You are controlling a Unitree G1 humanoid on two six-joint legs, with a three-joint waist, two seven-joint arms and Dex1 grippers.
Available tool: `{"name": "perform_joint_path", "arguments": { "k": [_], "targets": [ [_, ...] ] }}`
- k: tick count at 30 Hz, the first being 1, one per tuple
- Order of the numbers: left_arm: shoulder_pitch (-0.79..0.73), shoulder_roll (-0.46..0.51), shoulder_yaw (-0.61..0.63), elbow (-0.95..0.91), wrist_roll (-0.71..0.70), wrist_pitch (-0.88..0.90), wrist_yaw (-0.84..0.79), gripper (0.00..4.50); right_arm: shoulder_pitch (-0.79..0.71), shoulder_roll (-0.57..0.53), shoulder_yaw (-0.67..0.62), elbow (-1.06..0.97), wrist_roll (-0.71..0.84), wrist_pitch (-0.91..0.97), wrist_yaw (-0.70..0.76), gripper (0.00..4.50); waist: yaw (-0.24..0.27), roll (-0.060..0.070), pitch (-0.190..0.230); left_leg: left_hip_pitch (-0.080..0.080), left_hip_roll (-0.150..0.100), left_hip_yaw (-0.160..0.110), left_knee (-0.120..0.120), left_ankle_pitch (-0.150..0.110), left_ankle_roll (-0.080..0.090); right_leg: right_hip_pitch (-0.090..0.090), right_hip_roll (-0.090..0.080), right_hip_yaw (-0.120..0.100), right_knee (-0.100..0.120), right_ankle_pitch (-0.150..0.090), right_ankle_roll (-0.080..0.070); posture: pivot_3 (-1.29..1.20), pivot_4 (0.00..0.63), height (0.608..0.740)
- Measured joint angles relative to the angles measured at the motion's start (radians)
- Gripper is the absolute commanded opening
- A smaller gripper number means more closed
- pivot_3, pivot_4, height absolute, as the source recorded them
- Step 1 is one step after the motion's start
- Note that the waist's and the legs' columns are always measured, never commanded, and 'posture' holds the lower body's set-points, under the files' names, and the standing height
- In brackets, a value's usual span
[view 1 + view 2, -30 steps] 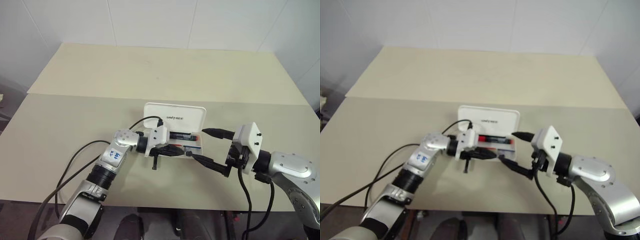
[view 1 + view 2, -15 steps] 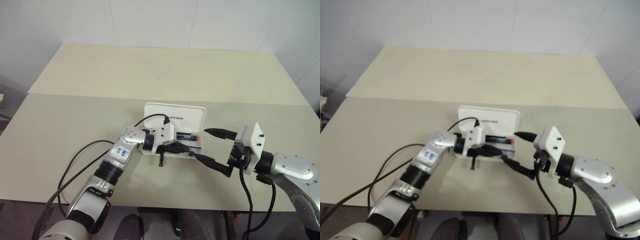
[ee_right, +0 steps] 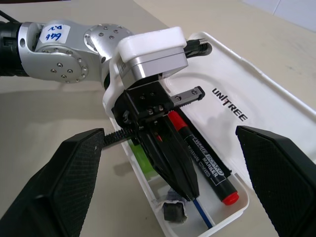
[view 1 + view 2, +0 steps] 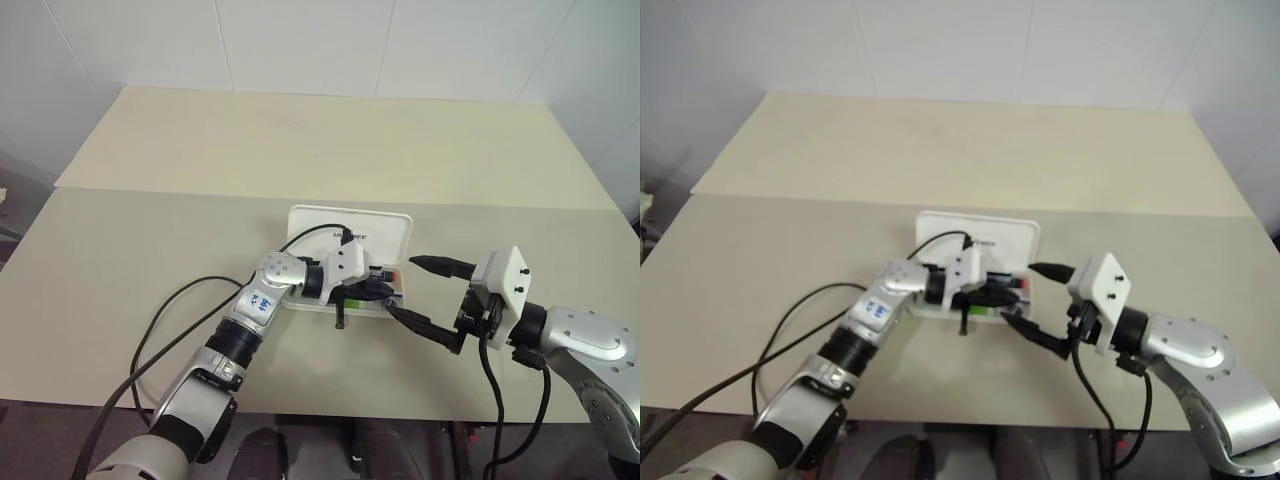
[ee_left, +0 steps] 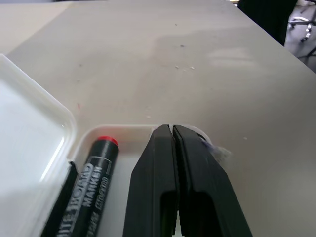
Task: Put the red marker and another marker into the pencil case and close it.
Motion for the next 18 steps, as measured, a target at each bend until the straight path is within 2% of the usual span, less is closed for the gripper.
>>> {"name": "perform_joint_path", "arguments": {
  "k": [4, 11, 18],
  "targets": [
    [0.003, 0.011, 0.026, -0.031, -0.020, 0.039, 0.002, 0.02, -0.015, 0.001, 0.004, 0.000, 0.000, 0.001, -0.003, 4.50, -0.001, 0.000, 0.000, 0.000, 0.000, 0.000, 0.000, 0.000, 0.000, 0.000, 0.000, 0.000, 0.000, 0.000, 0.000, 0.00, 0.150, 0.740],
    [0.090, 0.104, 0.073, -0.159, -0.081, 0.076, -0.051, 0.02, -0.023, 0.002, 0.009, 0.007, 0.000, 0.002, -0.002, 4.50, -0.001, 0.001, 0.000, 0.001, 0.000, 0.000, 0.000, 0.000, 0.000, 0.000, -0.001, 0.000, 0.001, 0.000, 0.000, 0.00, 0.150, 0.740],
    [0.108, 0.097, 0.054, -0.164, -0.079, 0.081, -0.057, 0.02, -0.043, 0.002, 0.028, 0.021, 0.000, 0.002, 0.007, 4.50, 0.002, 0.001, 0.000, 0.000, -0.001, 0.000, 0.000, 0.001, 0.001, 0.001, -0.002, 0.000, 0.000, 0.001, 0.001, 0.00, 0.150, 0.740]
  ]
}}
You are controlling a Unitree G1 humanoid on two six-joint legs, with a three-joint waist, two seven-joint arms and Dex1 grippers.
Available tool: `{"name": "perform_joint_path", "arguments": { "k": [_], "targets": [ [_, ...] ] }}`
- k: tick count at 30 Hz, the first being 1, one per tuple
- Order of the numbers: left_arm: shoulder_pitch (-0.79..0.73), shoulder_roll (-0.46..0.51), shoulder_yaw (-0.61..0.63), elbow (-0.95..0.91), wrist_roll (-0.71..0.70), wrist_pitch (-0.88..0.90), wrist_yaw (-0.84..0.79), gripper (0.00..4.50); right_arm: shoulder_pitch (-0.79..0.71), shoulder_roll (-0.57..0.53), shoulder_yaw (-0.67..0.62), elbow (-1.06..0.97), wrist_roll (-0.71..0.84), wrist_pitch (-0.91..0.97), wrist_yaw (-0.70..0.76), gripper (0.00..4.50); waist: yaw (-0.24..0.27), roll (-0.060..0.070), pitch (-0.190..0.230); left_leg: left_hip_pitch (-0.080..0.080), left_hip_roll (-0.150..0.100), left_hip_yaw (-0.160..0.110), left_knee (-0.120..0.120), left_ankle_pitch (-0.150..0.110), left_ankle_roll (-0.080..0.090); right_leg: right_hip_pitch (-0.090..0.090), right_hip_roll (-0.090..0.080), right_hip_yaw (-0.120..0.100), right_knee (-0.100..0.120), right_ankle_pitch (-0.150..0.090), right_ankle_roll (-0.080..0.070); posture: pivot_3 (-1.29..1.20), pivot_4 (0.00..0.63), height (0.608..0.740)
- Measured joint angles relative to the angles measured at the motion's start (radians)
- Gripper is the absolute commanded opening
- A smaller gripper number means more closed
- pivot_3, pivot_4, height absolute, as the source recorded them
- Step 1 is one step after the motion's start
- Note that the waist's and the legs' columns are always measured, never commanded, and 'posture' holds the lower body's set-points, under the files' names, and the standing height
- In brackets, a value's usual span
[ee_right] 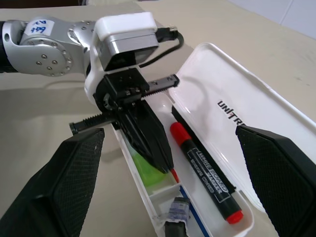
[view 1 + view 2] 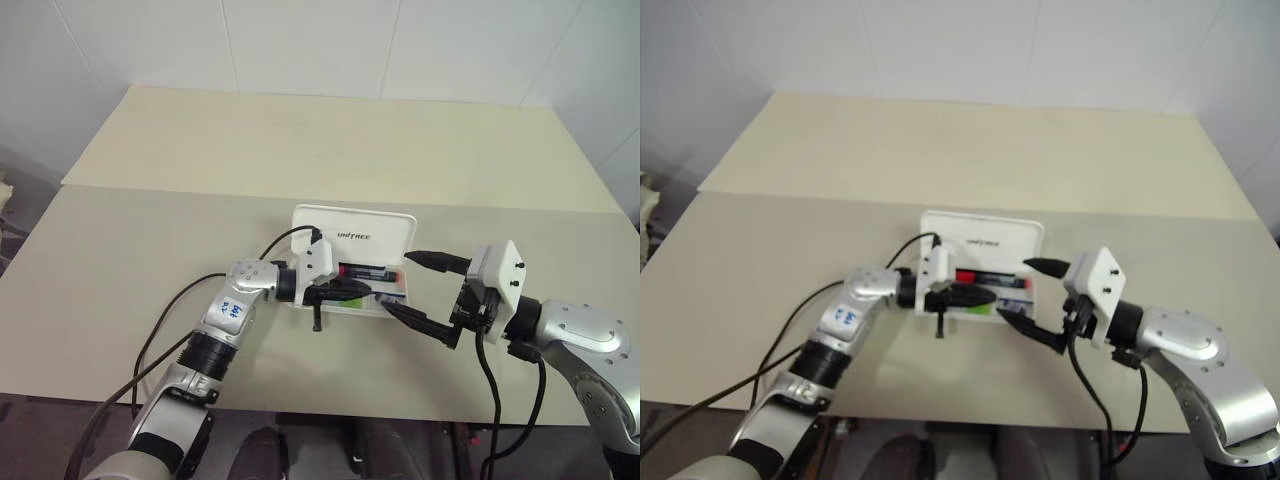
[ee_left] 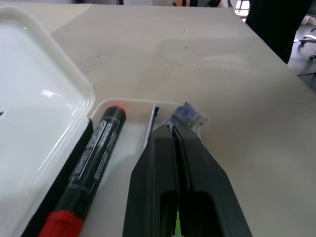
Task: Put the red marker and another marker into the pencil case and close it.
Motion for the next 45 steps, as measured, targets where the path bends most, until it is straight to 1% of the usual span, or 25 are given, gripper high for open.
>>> {"name": "perform_joint_path", "arguments": {
  "k": [12, 18, 28, 31, 34, 37, 42, 45],
  "targets": [
    [-0.073, -0.072, -0.061, 0.129, 0.045, -0.045, 0.005, 0.02, -0.004, 0.000, 0.000, -0.002, 0.000, 0.007, -0.019, 4.50, -0.002, 0.000, 0.000, 0.000, 0.000, 0.000, 0.000, 0.000, 0.000, 0.000, 0.001, 0.000, 0.000, 0.000, 0.000, 0.00, 0.150, 0.740],
    [-0.117, -0.105, -0.067, 0.202, 0.069, -0.071, 0.018, 0.02, 0.009, 0.000, -0.001, -0.009, 0.000, 0.007, -0.030, 4.50, -0.002, 0.000, 0.000, 0.000, 0.000, 0.000, 0.000, 0.000, 0.000, 0.000, 0.001, 0.000, -0.001, 0.001, 0.000, 0.00, 0.150, 0.740],
    [-0.133, -0.146, -0.065, 0.239, 0.080, -0.089, 0.053, 0.02, 0.026, 0.000, -0.001, -0.009, 0.000, 0.005, -0.036, 4.50, -0.002, 0.000, 0.000, 0.000, 0.000, 0.000, 0.000, 0.000, 0.000, 0.000, 0.001, 0.000, -0.001, 0.001, 0.000, 0.00, 0.150, 0.740],
    [-0.133, -0.140, -0.062, 0.236, 0.080, -0.088, 0.059, 0.02, 0.028, -0.009, -0.006, -0.008, -0.001, 0.003, -0.030, 4.50, -0.002, 0.000, 0.000, -0.001, 0.000, 0.000, 0.000, 0.000, 0.000, 0.000, 0.001, 0.000, -0.002, 0.001, 0.000, 0.00, 0.150, 0.740],
    [-0.118, -0.117, -0.053, 0.205, 0.077, -0.085, 0.052, 0.02, 0.040, -0.051, -0.044, 0.008, -0.002, -0.004, 0.006, 4.50, -0.003, 0.000, 0.000, -0.001, 0.000, 0.000, 0.000, 0.000, 0.001, 0.000, 0.001, 0.000, -0.002, 0.001, 0.000, 0.00, 0.150, 0.740],
    [-0.101, -0.094, -0.048, 0.176, 0.072, -0.082, 0.038, 0.02, 0.057, -0.071, -0.083, 0.022, -0.001, -0.019, 0.038, 4.50, -0.003, 0.000, 0.000, 0.000, 0.000, 0.000, 0.000, 0.000, 0.001, 0.000, 0.001, 0.000, -0.001, 0.001, 0.000, 0.00, 0.150, 0.740],
    [-0.070, -0.077, -0.035, 0.128, 0.062, -0.062, 0.025, 0.02, 0.069, -0.079, -0.113, 0.042, -0.001, -0.022, 0.066, 4.50, -0.002, 0.000, 0.000, 0.000, 0.000, 0.000, 0.000, 0.000, 0.001, 0.000, 0.001, 0.001, -0.001, 0.001, 0.000, 0.00, 0.150, 0.740],
    [-0.067, -0.084, -0.037, 0.119, 0.060, -0.055, 0.014, 0.02, 0.069, -0.080, -0.114, 0.042, -0.001, -0.022, 0.071, 4.50, -0.002, 0.000, 0.000, 0.000, 0.000, 0.000, 0.000, 0.000, 0.001, 0.000, 0.001, 0.001, -0.001, 0.001, 0.000, 0.00, 0.150, 0.740]
  ]
}}
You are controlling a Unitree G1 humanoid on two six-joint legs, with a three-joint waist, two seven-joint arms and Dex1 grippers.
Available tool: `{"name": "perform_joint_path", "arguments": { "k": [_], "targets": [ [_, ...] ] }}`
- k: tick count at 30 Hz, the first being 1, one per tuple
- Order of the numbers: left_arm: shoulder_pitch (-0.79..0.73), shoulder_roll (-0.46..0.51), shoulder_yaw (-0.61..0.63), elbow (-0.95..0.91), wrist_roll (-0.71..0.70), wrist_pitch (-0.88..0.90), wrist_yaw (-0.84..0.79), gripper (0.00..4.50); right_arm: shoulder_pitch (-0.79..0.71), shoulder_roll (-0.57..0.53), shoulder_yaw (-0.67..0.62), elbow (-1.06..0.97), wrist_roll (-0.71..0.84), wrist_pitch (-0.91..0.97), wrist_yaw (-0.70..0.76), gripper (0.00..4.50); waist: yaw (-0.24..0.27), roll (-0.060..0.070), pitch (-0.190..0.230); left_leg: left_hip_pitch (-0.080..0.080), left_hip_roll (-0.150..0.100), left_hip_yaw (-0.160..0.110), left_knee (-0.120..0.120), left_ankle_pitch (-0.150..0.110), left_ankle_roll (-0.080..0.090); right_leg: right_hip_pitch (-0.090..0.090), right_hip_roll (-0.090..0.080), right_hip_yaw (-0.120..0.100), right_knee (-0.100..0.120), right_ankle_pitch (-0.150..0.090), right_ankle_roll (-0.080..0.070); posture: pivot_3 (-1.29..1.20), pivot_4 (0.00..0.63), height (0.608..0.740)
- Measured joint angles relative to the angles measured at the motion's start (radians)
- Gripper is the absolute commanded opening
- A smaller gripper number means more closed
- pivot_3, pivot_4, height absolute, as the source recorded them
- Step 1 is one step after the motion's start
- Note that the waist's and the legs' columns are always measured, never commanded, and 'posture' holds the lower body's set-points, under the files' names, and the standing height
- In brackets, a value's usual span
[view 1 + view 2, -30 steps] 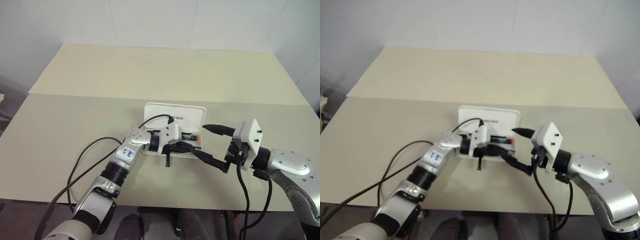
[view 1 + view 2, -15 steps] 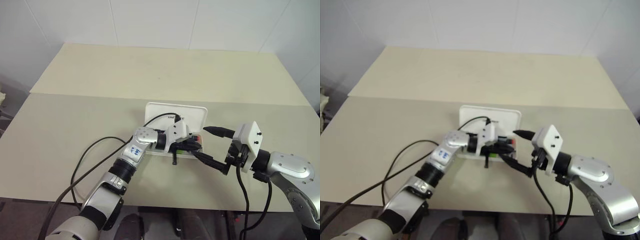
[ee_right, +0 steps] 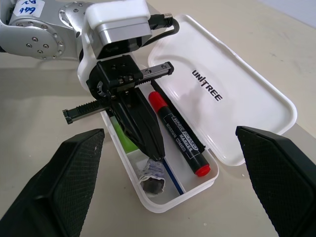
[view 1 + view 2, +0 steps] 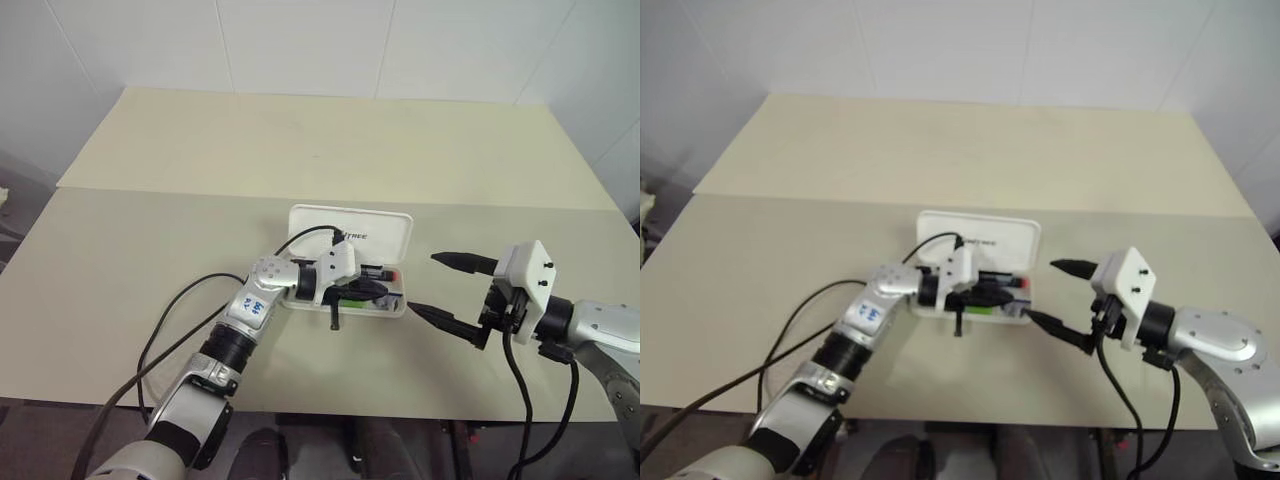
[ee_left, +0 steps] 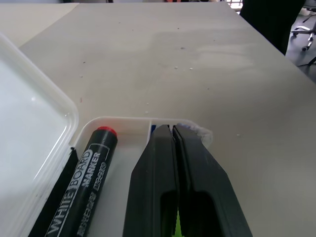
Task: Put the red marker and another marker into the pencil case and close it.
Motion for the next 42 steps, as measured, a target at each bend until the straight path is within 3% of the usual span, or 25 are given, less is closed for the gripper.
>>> {"name": "perform_joint_path", "arguments": {
  "k": [13, 33, 42],
  "targets": [
    [0.011, -0.015, -0.028, 0.000, 0.000, 0.005, -0.038, 0.02, 0.040, 0.000, -0.018, -0.003, 0.000, 0.000, 0.000, 4.50, -0.001, 0.000, 0.000, 0.000, 0.000, 0.000, 0.000, 0.000, 0.000, 0.000, 0.000, 0.000, 0.000, 0.000, 0.000, 0.00, 0.150, 0.740],
    [-0.029, -0.054, -0.033, 0.075, 0.030, -0.020, 0.053, 0.02, 0.035, 0.000, -0.034, -0.033, 0.002, 0.006, -0.032, 4.50, 0.000, 0.001, -0.001, 0.004, 0.000, -0.001, 0.000, 0.000, 0.000, 0.007, 0.000, 0.000, -0.003, 0.001, 0.001, 0.00, 0.150, 0.740],
    [0.035, 0.049, 0.082, -0.150, -0.137, 0.130, -0.022, 0.02, 0.011, 0.001, -0.017, -0.028, 0.003, 0.005, -0.030, 4.50, -0.003, 0.002, -0.001, 0.004, 0.001, -0.001, 0.000, 0.000, 0.000, 0.005, 0.000, 0.000, -0.002, 0.001, 0.000, 0.00, 0.150, 0.740]
  ]
}}
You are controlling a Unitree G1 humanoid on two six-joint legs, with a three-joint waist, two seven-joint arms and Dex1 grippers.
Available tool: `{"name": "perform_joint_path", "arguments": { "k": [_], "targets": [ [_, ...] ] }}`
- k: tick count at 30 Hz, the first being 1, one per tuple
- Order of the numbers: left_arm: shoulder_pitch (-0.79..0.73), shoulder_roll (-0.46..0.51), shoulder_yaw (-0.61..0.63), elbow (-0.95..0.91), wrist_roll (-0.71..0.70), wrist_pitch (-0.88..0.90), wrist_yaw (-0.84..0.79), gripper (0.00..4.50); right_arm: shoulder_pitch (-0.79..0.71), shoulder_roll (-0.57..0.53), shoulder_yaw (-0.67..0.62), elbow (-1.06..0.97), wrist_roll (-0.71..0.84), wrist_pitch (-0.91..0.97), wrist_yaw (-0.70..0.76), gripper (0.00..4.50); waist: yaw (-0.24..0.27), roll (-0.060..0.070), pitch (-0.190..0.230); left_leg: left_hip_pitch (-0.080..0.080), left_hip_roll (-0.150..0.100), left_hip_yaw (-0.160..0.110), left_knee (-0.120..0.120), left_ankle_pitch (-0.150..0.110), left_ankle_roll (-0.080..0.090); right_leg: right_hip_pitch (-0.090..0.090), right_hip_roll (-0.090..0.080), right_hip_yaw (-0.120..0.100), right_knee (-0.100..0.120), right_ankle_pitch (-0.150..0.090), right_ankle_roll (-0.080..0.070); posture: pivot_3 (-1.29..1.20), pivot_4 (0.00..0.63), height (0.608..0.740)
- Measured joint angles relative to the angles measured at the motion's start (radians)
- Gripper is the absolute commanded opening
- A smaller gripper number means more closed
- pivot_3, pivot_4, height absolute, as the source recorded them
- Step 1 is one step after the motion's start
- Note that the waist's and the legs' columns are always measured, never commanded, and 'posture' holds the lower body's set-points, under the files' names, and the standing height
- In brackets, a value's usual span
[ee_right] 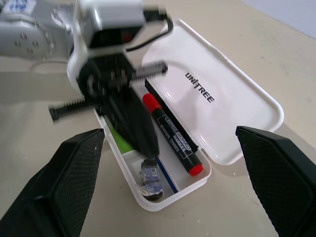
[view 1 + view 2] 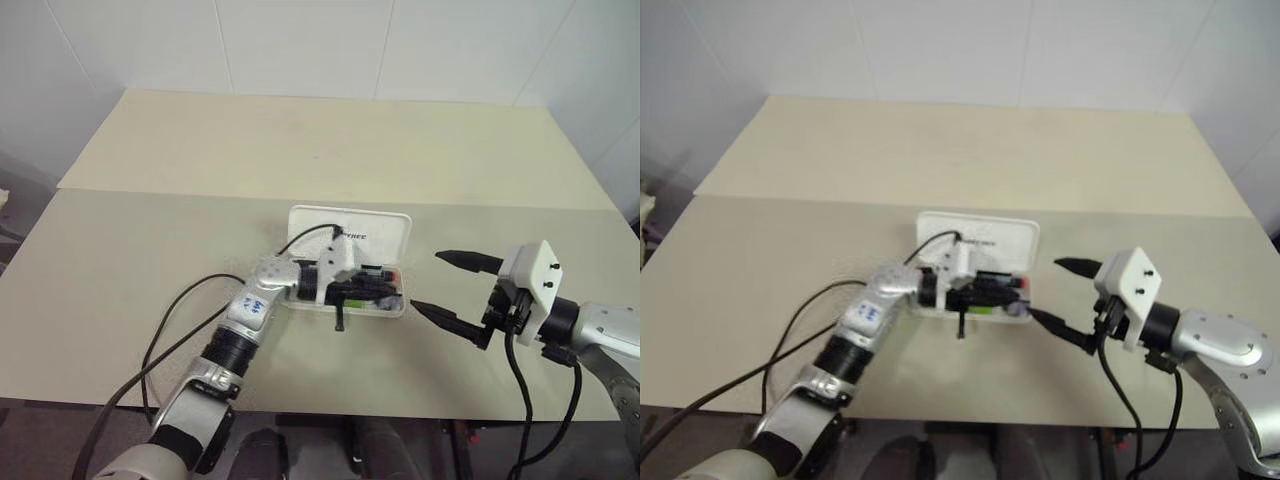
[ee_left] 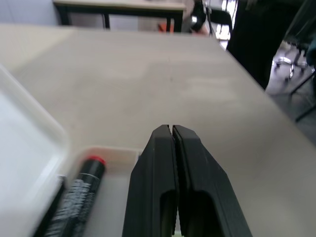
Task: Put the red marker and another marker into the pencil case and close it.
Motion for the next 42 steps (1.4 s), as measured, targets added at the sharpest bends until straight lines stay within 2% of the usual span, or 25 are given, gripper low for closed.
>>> {"name": "perform_joint_path", "arguments": {
  "k": [7, 8, 12, 13, 19, 21, 22, 29, 32, 35, 42],
  "targets": [
    [0.083, 0.141, 0.093, -0.124, -0.087, 0.078, -0.024, 0.02, -0.021, 0.001, 0.026, 0.014, 0.001, -0.001, 0.016, 4.50, -0.001, 0.000, 0.000, 0.000, 0.000, 0.000, 0.000, 0.000, 0.000, 0.000, -0.001, 0.000, 0.000, 0.000, 0.000, 0.00, 0.150, 0.740],
    [0.104, 0.180, 0.113, -0.135, -0.103, 0.079, -0.043, 0.19, -0.024, 0.001, 0.027, 0.023, 0.001, -0.001, 0.020, 4.50, -0.003, 0.000, 0.000, 0.000, 0.001, 0.000, 0.000, 0.000, 0.000, 0.000, -0.001, -0.001, 0.000, 0.000, -0.001, 0.00, 0.150, 0.740],
    [0.177, 0.332, 0.212, -0.164, -0.157, 0.090, -0.104, 1.21, -0.034, 0.001, 0.026, 0.064, 0.000, -0.014, 0.046, 4.50, -0.001, 0.000, 0.000, 0.001, 0.001, 0.000, -0.001, 0.000, -0.001, -0.002, -0.001, -0.002, 0.002, -0.001, -0.003, 0.00, 0.150, 0.740],
    [0.186, 0.351, 0.231, -0.170, -0.167, 0.089, -0.112, 1.65, -0.040, 0.001, 0.024, 0.076, 0.000, -0.021, 0.053, 4.50, 0.000, 0.000, 0.000, 0.001, 0.001, 0.000, -0.001, 0.000, -0.001, -0.001, -0.002, -0.002, 0.002, -0.001, -0.003, 0.00, 0.150, 0.740],
    [0.247, 0.392, 0.316, -0.208, -0.186, 0.045, -0.098, 3.63, -0.048, 0.000, 0.022, 0.135, 0.004, -0.048, 0.116, 4.50, 0.003, 0.000, 0.000, 0.000, 0.000, 0.000, -0.001, -0.001, 0.000, -0.001, -0.005, -0.003, -0.001, -0.001, -0.003, 0.00, 0.150, 0.740],
    [0.273, 0.394, 0.348, -0.221, -0.197, 0.034, -0.080, 4.37, -0.049, -0.003, 0.022, 0.168, -0.001, -0.062, 0.140, 4.50, 0.002, 0.000, 0.000, 0.000, 0.001, 0.000, -0.001, -0.001, 0.000, -0.001, -0.011, -0.005, -0.001, -0.001, -0.003, 0.00, 0.150, 0.740],
    [0.280, 0.394, 0.357, -0.227, -0.199, 0.032, -0.073, 4.44, -0.050, -0.006, 0.022, 0.181, -0.003, -0.068, 0.151, 4.50, 0.001, 0.001, 0.000, -0.001, 0.001, 0.000, -0.001, -0.001, 0.000, -0.001, -0.011, -0.005, -0.001, -0.001, -0.003, 0.00, 0.150, 0.740],
    [0.307, 0.390, 0.366, -0.225, -0.200, -0.011, -0.018, 4.44, -0.090, -0.021, 0.022, 0.225, -0.014, -0.085, 0.204, 4.50, 0.001, 0.001, 0.000, 0.001, 0.000, 0.000, -0.001, 0.000, 0.000, -0.001, -0.011, -0.005, 0.000, -0.001, -0.003, 0.00, 0.150, 0.740],
    [0.278, 0.367, 0.370, -0.152, -0.194, -0.049, 0.013, 4.44, -0.095, -0.021, 0.023, 0.232, -0.019, -0.087, 0.209, 4.50, 0.002, 0.001, 0.000, 0.000, -0.001, 0.000, -0.001, 0.000, 0.000, -0.001, -0.012, -0.006, 0.000, -0.001, -0.003, 0.00, 0.150, 0.740],
    [0.229, 0.354, 0.370, -0.073, -0.187, -0.091, 0.028, 3.81, -0.102, -0.021, 0.024, 0.232, -0.025, -0.088, 0.208, 4.50, 0.002, 0.001, 0.000, 0.000, -0.001, 0.000, -0.001, 0.000, 0.000, -0.001, -0.012, -0.006, 0.000, -0.001, -0.002, 0.00, 0.150, 0.740],
    [0.095, 0.354, 0.365, 0.138, -0.129, -0.186, 0.044, 1.43, -0.099, -0.021, 0.024, 0.232, -0.045, -0.098, 0.203, 4.50, 0.001, 0.001, 0.000, 0.000, -0.001, 0.001, -0.001, 0.000, 0.000, -0.001, -0.011, -0.006, -0.001, -0.001, -0.002, 0.00, 0.150, 0.740]
  ]
}}
